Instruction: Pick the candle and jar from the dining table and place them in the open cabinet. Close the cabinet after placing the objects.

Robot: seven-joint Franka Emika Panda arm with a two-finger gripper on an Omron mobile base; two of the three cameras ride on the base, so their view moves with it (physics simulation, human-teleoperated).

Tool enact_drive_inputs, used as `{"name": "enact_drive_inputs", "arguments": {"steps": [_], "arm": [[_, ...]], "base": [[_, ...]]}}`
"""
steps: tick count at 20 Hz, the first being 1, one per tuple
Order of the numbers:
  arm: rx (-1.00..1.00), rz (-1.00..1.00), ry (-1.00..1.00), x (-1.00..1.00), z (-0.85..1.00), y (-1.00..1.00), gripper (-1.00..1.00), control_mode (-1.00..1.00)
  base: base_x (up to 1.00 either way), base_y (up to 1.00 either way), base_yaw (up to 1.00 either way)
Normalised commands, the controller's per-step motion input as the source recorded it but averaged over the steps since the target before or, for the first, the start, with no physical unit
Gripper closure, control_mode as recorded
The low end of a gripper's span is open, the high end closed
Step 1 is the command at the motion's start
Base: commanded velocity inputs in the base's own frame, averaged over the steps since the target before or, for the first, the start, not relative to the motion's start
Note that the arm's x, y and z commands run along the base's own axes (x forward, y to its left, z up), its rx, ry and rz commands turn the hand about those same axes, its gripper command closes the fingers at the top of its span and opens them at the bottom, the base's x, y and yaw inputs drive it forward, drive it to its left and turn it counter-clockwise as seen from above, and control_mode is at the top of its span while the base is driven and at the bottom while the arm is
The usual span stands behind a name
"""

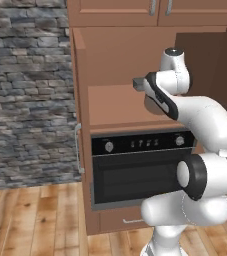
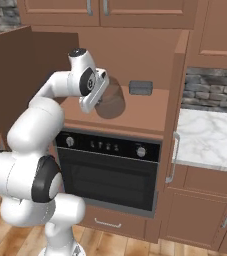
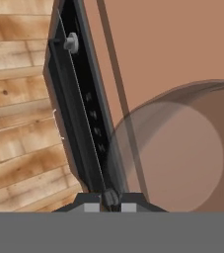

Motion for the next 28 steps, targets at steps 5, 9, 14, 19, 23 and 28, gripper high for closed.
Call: {"name": "enact_drive_inputs", "arguments": {"steps": [5, 9, 14, 19, 23, 28], "arm": [[0.00, 0.00, 0.00, 0.06, -0.07, -0.08, 1.00, -1.00], [0.00, 0.00, 0.00, 0.14, -0.13, -0.04, 1.00, -1.00], [0.00, 0.00, 0.00, 0.24, -0.14, -0.02, 1.00, -1.00], [0.00, 0.00, 0.00, 0.30, -0.13, -0.04, 1.00, -1.00], [0.00, 0.00, 0.00, 0.29, -0.01, -0.02, 1.00, -1.00], [0.00, 0.00, 0.00, 0.31, 0.00, -0.01, 1.00, -1.00]], "base": [[0.00, 0.00, 0.00], [0.00, 0.00, 0.00], [0.00, 0.00, 0.00], [0.00, 0.00, 0.00], [0.00, 0.00, 0.00], [0.00, 0.00, 0.00]]}}
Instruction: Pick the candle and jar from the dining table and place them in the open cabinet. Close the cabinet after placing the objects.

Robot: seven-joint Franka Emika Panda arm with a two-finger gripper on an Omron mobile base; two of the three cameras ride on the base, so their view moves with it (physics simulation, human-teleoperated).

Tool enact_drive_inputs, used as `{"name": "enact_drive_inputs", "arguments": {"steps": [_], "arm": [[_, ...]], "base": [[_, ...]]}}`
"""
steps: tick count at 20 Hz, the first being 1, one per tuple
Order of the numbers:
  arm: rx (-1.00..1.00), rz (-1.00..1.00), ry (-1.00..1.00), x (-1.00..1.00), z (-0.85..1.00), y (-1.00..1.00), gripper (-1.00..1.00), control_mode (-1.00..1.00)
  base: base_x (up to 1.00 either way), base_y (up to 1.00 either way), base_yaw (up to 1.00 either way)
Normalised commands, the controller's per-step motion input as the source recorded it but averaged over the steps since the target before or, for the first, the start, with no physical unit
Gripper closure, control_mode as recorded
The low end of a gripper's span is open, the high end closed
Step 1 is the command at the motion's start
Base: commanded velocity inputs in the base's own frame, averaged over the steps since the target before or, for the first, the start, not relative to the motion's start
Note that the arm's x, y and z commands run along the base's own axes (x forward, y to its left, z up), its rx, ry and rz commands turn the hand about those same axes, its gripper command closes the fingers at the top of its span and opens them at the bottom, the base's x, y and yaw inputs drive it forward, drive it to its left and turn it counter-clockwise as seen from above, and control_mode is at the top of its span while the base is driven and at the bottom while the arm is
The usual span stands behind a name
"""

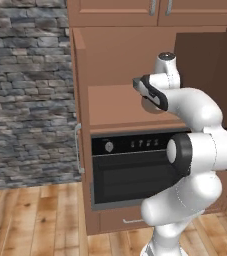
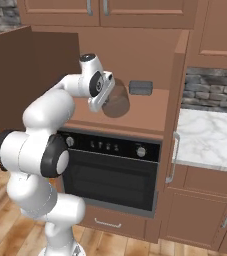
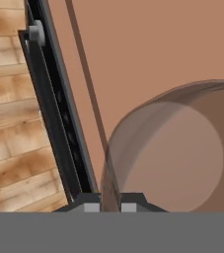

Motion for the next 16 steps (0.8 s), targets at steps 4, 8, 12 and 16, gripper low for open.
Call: {"name": "enact_drive_inputs", "arguments": {"steps": [4, 8, 12, 16], "arm": [[0.00, 0.00, 0.00, 0.30, -0.01, -0.01, 1.00, -1.00], [0.00, 0.00, 0.00, 0.26, -0.06, -0.03, 1.00, -1.00], [0.00, 0.00, 0.00, 0.24, -0.07, -0.04, 1.00, -1.00], [0.00, 0.00, 0.00, 0.23, -0.09, -0.04, 1.00, -1.00]], "base": [[0.00, 0.00, 0.00], [0.00, 0.00, 0.00], [0.00, 0.00, 0.00], [0.00, 0.00, 0.00]]}}
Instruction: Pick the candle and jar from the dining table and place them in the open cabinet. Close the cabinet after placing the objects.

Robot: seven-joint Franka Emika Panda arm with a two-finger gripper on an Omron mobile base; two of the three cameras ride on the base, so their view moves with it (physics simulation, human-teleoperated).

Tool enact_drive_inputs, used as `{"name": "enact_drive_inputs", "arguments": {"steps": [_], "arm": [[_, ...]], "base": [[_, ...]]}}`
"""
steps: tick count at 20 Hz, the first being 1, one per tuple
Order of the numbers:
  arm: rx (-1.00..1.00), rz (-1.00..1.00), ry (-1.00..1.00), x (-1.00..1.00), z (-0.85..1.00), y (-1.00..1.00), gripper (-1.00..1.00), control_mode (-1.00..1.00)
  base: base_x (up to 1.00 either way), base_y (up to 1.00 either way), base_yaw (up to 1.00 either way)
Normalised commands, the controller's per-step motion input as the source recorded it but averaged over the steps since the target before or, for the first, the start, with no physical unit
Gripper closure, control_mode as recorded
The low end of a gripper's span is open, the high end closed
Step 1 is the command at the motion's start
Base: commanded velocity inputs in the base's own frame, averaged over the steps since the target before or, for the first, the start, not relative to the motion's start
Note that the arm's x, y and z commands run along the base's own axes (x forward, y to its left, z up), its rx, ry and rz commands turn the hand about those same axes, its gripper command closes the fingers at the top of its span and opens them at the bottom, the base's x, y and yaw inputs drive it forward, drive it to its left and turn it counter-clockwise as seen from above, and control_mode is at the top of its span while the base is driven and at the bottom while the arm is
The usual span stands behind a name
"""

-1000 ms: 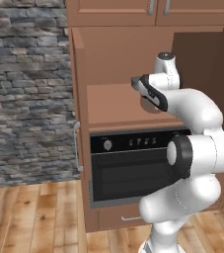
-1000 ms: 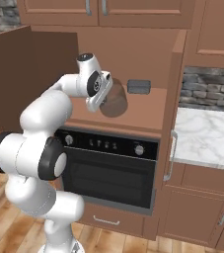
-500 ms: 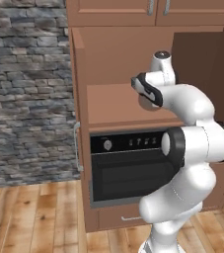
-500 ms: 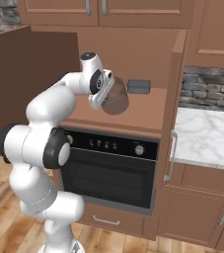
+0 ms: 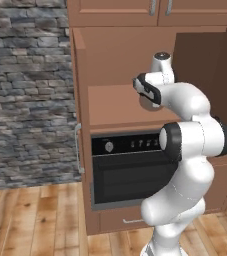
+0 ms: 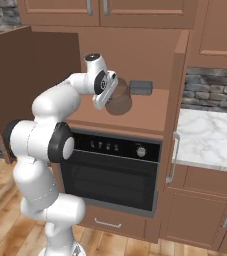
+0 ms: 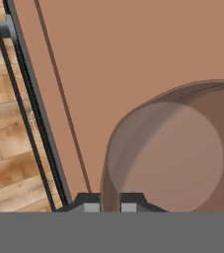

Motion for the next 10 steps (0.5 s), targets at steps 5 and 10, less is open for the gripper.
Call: {"name": "enact_drive_inputs", "arguments": {"steps": [5, 10], "arm": [[0.00, 0.00, 0.00, 0.20, -0.12, -0.05, 1.00, -1.00], [0.00, 0.01, 0.00, 0.19, -0.13, -0.06, 1.00, -1.00]], "base": [[0.00, 0.00, 0.00], [0.00, 0.00, 0.00]]}}
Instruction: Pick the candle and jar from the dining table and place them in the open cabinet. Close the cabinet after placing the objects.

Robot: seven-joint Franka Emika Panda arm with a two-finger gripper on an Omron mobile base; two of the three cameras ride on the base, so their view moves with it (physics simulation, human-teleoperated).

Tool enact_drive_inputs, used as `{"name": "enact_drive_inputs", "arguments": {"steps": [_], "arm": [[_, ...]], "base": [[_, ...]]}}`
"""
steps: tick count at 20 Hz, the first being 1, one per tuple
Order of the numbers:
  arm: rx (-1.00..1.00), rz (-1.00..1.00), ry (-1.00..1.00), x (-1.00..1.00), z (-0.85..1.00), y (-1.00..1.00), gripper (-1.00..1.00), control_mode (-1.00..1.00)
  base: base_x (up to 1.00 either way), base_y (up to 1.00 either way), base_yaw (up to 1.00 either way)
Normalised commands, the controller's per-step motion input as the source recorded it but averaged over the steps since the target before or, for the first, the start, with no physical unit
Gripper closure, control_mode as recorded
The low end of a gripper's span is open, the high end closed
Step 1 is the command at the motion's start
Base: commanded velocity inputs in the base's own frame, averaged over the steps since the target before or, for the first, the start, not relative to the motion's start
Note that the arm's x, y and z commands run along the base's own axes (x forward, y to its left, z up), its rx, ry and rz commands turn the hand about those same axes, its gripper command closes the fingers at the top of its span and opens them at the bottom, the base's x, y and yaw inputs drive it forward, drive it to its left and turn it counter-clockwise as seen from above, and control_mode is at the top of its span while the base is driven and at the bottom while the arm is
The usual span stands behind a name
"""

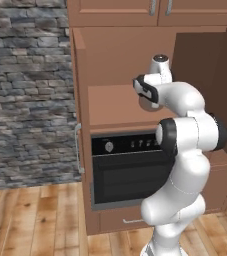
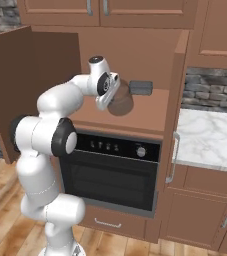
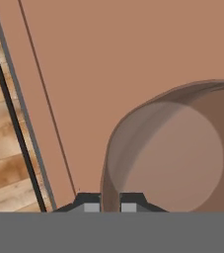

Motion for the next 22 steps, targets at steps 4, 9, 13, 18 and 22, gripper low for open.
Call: {"name": "enact_drive_inputs", "arguments": {"steps": [4, 9, 13, 18, 22], "arm": [[0.00, 0.01, 0.00, 0.17, -0.12, -0.04, 1.00, -1.00], [0.00, 0.03, 0.00, 0.20, -0.04, -0.01, 1.00, -1.00], [0.00, 0.04, 0.00, 0.17, -0.02, -0.07, 1.00, -1.00], [0.00, 0.05, 0.00, 0.18, -0.05, -0.09, 1.00, -1.00], [0.00, 0.04, 0.00, 0.16, -0.08, -0.05, 1.00, -1.00]], "base": [[0.00, 0.00, 0.00], [0.00, 0.00, 0.00], [0.00, 0.00, 0.00], [0.00, 0.00, 0.00], [0.00, 0.00, 0.00]]}}
